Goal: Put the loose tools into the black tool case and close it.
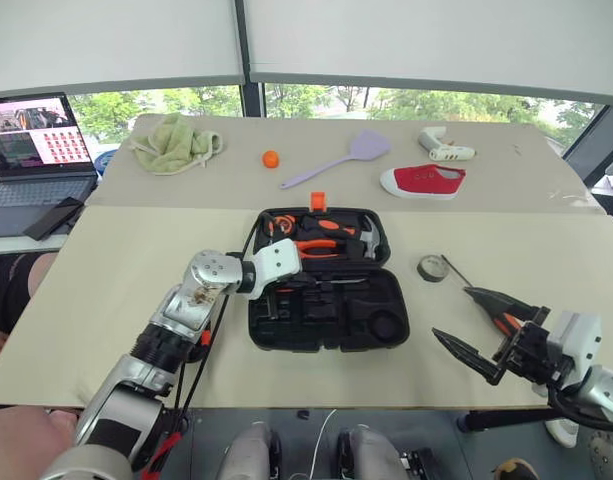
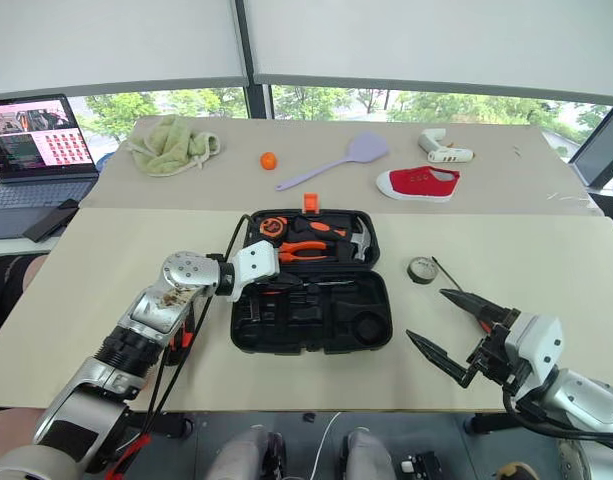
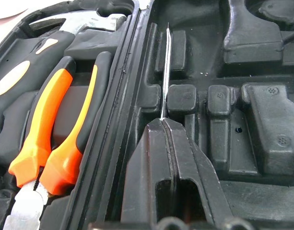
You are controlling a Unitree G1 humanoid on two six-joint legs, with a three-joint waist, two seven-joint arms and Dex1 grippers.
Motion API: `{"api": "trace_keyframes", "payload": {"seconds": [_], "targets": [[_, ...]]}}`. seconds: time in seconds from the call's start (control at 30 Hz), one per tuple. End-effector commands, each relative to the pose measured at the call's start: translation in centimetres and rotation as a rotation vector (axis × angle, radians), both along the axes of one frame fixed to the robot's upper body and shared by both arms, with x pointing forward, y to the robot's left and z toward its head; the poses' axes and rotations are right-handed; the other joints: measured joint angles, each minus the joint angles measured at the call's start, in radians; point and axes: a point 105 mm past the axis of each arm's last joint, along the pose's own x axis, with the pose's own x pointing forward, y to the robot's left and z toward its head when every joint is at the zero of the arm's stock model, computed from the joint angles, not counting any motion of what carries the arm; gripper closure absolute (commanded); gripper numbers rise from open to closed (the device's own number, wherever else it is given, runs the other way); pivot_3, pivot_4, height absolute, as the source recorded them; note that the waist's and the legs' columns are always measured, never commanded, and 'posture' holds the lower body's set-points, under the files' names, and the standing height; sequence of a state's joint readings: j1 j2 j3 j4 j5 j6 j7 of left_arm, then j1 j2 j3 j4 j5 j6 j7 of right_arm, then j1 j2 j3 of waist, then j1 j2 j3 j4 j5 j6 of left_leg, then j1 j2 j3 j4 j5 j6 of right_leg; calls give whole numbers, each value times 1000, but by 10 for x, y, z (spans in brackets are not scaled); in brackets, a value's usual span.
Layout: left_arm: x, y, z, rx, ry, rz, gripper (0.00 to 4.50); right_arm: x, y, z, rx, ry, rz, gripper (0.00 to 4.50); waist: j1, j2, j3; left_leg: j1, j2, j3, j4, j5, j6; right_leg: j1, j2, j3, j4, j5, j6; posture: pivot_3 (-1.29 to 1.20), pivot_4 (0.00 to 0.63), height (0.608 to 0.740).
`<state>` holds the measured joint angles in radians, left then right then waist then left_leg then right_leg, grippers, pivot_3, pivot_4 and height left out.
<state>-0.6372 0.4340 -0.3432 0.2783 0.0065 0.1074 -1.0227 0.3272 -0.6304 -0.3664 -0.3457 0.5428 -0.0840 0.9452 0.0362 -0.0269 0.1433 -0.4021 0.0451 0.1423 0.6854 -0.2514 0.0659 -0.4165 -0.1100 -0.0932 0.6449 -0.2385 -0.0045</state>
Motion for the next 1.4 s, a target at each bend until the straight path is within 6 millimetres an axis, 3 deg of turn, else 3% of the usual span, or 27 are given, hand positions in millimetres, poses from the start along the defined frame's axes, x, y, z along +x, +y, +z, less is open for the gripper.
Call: {"api": "trace_keyframes", "payload": {"seconds": [0.03,0.17,0.23,0.27,0.37,0.47,0.57,0.67,0.87,1.1,1.27,1.37,1.4], "targets": [[1,2,-19,19,36,19,4475,-3,-6,9,7,-37,-45,0,4,0,-1,2,0,0,0,0,0,2,0,0,0,0,0,0,150,740],[-1,14,38,-308,-36,2,3373,-14,-35,7,19,10,-163,0,3,2,-2,4,0,-2,0,-1,2,6,-2,-2,-3,0,1,0,150,740],[-15,40,63,-468,-63,-48,2648,-26,-60,-2,-10,54,-250,0,-1,2,-2,0,1,-2,0,-1,2,3,-2,-1,-3,0,1,0,150,740],[-20,51,66,-491,-57,-51,2277,-31,-68,-6,-26,71,-277,0,-4,2,-2,-2,1,-1,0,-1,1,-1,-2,-1,-2,0,1,0,150,740],[-46,92,55,-440,15,-63,1261,-51,-100,-26,-62,147,-396,0,-22,3,-2,-3,2,-1,0,4,-6,-3,-1,-1,-1,0,0,0,150,740],[-69,125,41,-382,66,-37,189,-69,-121,-44,-75,217,-488,0,-27,6,-4,0,1,0,-4,0,0,-2,-1,0,-2,-1,0,0,150,740],[-92,156,30,-379,104,12,87,-79,-131,-56,-71,288,-533,0,-27,7,-4,0,1,0,-5,0,0,-2,-2,0,-3,-4,5,0,150,740],[-108,173,22,-371,134,42,87,-76,-133,-55,-74,310,-526,0,-25,7,-3,1,2,0,-5,0,0,-3,-3,1,-3,-6,6,0,150,740],[-116,134,35,-495,103,-49,87,-22,-125,-36,-116,408,-416,0,-25,10,-3,2,2,1,-4,-5,-7,-2,-10,4,-4,-6,1,0,150,740],[-122,83,41,-590,122,-167,87,31,-128,-40,-272,602,-367,0,-24,10,-3,-2,1,1,-5,0,1,-3,-2,2,-3,-1,-1,0,150,740],[-120,66,49,-605,108,-219,87,64,-133,-41,-327,619,-398,0,-25,10,-3,-2,1,1,-4,1,1,-3,-1,1,-3,0,-1,0,150,740],[-119,62,53,-606,93,-240,87,75,-130,-46,-347,640,-376,0,-24,10,-3,-2,0,1,-4,1,0,-3,-1,1,-3,0,0,0,150,740],[-119,61,55,-609,87,-246,32,77,-129,-47,-352,637,-367,255,-24,10,-3,-2,0,1,-3,1,0,-3,-1,1,-3,0,0,0,150,740]]}}
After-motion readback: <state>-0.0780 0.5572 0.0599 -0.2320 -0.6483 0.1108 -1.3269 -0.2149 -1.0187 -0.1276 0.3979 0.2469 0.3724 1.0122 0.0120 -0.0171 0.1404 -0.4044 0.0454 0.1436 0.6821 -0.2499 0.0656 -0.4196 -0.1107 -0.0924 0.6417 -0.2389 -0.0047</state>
